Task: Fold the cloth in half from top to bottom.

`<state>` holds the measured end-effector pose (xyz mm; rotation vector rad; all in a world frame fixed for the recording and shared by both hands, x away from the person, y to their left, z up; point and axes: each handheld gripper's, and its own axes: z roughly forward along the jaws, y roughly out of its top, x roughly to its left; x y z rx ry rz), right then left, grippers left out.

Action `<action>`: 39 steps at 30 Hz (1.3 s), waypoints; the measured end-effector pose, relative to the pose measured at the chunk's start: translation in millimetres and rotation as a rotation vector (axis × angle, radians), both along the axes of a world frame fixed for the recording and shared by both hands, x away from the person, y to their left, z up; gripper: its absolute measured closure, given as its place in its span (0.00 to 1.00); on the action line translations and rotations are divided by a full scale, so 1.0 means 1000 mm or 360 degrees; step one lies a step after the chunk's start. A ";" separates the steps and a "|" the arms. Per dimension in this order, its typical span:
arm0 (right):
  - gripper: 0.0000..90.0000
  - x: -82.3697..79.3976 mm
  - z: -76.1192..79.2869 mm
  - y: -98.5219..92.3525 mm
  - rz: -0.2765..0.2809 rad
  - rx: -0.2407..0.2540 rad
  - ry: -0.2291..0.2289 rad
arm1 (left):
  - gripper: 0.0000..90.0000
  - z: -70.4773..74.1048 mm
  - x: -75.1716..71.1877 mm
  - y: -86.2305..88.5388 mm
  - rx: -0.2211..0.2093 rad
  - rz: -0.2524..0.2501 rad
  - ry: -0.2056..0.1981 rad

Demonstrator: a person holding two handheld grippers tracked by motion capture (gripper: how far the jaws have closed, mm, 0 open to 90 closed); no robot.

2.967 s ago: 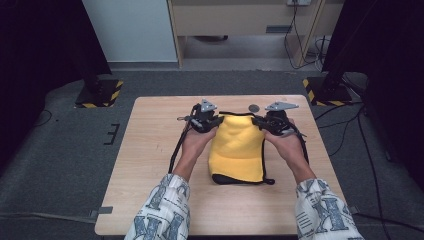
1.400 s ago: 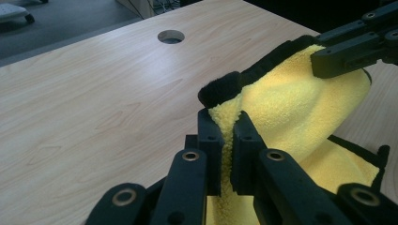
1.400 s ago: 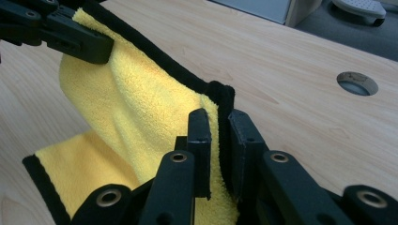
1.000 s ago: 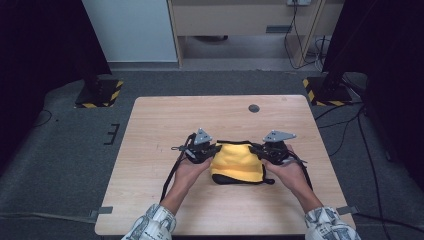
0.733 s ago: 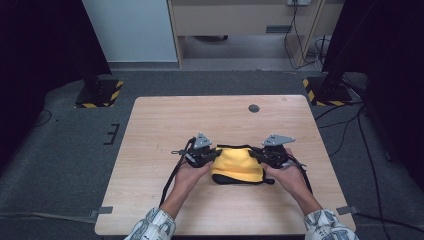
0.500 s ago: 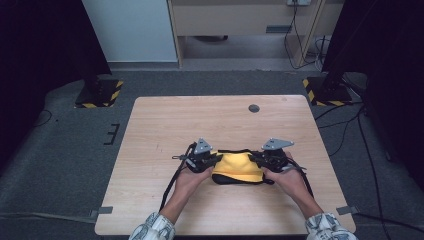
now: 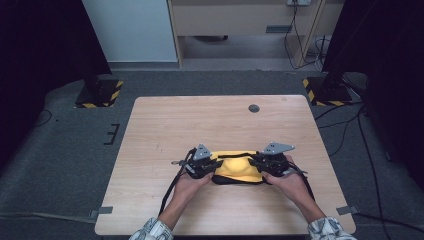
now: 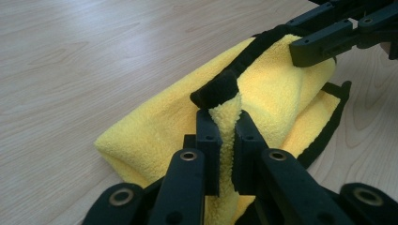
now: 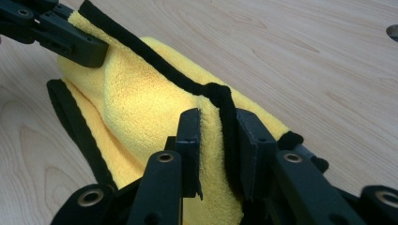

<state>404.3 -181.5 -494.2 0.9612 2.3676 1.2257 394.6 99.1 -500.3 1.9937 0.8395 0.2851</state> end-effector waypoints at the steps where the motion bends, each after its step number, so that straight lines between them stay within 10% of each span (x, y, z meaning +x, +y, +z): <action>1: 0.79 -0.001 0.000 -0.001 -0.0003 0.0002 0.0004 | 0.93 -0.001 -0.001 0.000 -0.0003 0.0000 0.0001; 39: 0.64 -0.013 0.029 -0.010 -0.0014 0.0130 -0.0023 | 0.92 -0.011 -0.015 0.005 -0.0028 -0.0113 -0.0032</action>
